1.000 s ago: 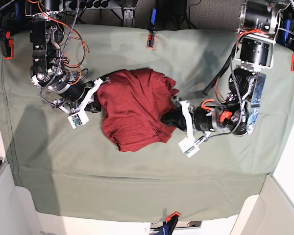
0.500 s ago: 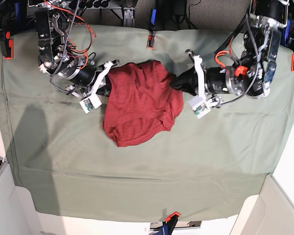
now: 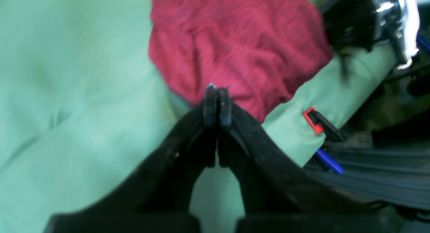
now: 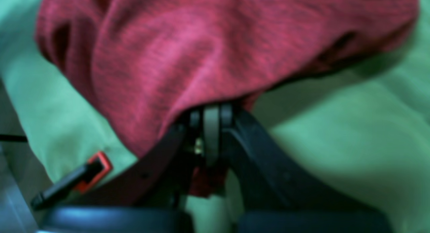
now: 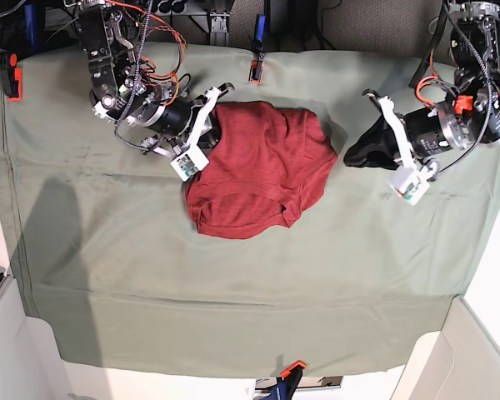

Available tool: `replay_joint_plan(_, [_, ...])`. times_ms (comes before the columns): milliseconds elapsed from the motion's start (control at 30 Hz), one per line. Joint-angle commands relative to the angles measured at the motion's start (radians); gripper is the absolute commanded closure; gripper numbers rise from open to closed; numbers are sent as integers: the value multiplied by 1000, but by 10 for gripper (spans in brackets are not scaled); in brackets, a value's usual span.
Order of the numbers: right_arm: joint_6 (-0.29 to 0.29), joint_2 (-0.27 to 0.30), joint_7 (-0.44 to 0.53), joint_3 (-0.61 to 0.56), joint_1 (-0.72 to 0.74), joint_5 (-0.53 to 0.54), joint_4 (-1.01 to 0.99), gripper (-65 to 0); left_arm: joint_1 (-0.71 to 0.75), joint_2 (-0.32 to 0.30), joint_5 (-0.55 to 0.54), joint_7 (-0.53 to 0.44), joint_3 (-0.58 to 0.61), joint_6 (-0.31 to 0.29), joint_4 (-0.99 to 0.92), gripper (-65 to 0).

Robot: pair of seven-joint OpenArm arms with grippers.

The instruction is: Fold the T-shirt properly

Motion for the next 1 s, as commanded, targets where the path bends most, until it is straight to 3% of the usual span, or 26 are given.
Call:
replay_joint_plan(0, [3, 1, 1, 16, 8, 16, 45, 0, 13, -14, -31, -17, -33, -6, 15, 0])
replay_joint_plan(200, [3, 31, -21, 97, -74, 66, 215, 0, 146, -3, -106, 36, -191, -6, 23, 0])
replay_joint_plan(400, [3, 134, -23, 141, -266, 68, 389, 0, 334, 37, -110, 42, -296, -6, 81, 0])
replay_joint_plan(600, [3, 248, -26, 232, -504, 131, 535, 0, 520, 103, -16, 42, -295, -6, 97, 0])
replay_joint_plan(800, [4, 343, -129, 293, -642, 267, 514, 0, 653, 185, 117, 40, -254, -6, 89, 0])
replay_joint_plan(967, [4, 418, -137, 293, -730, 292, 450, 0, 700, 224, 228, 11, -164, -6, 21, 0])
